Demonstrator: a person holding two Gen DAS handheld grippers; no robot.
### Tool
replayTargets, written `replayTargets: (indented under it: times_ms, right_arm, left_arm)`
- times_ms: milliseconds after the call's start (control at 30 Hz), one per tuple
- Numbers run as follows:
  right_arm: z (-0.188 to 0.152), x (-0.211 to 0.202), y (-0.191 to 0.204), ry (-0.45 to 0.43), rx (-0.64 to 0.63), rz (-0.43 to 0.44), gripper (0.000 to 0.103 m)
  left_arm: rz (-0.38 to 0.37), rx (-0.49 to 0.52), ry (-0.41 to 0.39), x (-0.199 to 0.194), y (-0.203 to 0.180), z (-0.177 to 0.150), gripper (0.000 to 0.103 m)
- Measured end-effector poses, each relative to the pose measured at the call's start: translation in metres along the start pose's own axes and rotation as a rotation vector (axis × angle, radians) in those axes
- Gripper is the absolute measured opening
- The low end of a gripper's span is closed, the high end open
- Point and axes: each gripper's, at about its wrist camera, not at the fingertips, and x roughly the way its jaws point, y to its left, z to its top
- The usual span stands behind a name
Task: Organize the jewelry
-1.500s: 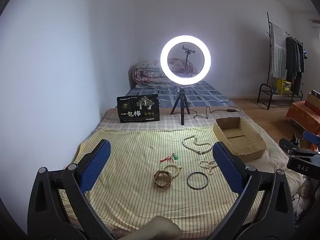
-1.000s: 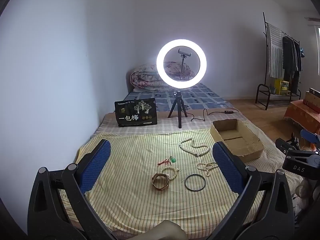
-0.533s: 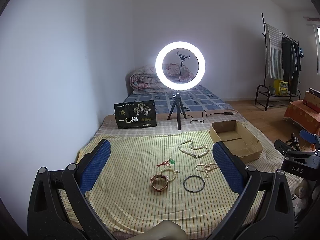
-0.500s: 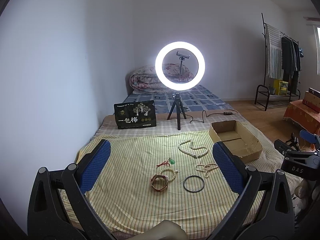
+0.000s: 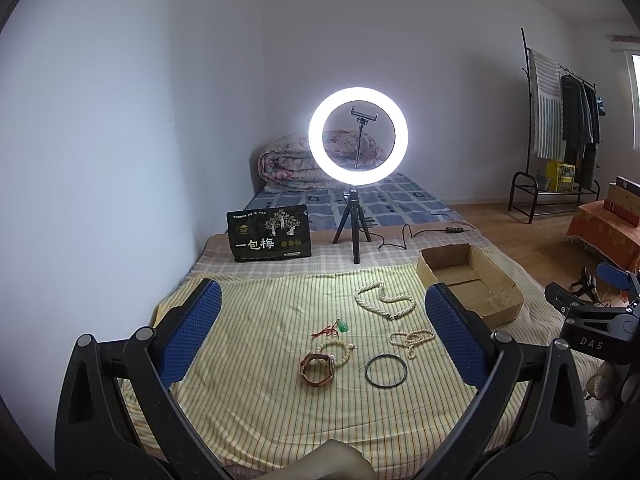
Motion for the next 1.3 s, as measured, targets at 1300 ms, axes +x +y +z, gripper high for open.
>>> replayTargets:
  times_ms: [1300]
  right_arm:
    - [-0.0037,0.0053,0.0015,0.016,0.005,0.002,0.102]
  left_arm:
    - [0.000,-0.001,0.017,0.0077,-0.0052,-0.0024,0.103]
